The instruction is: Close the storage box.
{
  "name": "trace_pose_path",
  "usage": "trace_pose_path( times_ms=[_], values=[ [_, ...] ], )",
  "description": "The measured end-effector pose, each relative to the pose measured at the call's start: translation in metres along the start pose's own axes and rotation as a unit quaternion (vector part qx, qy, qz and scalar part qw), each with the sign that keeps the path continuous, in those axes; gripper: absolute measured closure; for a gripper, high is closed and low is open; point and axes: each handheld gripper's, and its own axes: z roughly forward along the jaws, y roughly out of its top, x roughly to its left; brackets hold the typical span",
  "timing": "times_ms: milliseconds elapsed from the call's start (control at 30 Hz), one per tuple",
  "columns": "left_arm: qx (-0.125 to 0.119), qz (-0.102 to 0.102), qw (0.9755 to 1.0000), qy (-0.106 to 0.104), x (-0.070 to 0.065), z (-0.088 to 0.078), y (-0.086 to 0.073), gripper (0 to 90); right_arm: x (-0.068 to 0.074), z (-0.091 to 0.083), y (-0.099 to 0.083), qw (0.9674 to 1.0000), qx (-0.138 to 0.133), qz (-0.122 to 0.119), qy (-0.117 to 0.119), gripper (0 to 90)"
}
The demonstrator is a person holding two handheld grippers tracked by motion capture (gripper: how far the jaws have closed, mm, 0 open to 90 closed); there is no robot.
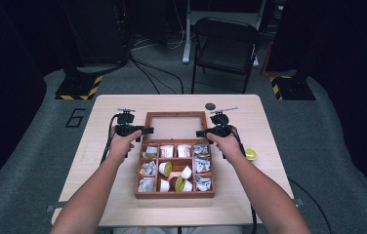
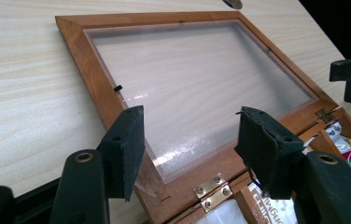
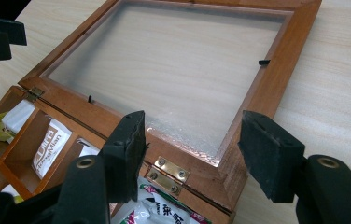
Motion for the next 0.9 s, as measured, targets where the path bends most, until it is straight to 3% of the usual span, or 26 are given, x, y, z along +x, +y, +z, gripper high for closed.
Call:
trace_pose_path(
  times_ms=[367, 900],
  values=[
    [0.012, -0.015, 0.9998, 0.010, 0.0033, 0.0047, -0.0029, 38.4, -0.0046, 0.0041, -0.0038, 0.9999, 0.010, 0.011, -0.002, 38.4],
    [0.025, -0.015, 0.9995, 0.016, 0.0046, 0.0092, -0.0059, 38.0, -0.0095, 0.0080, -0.0053, 0.9993, 0.017, 0.031, -0.011, 36.1]
  ],
)
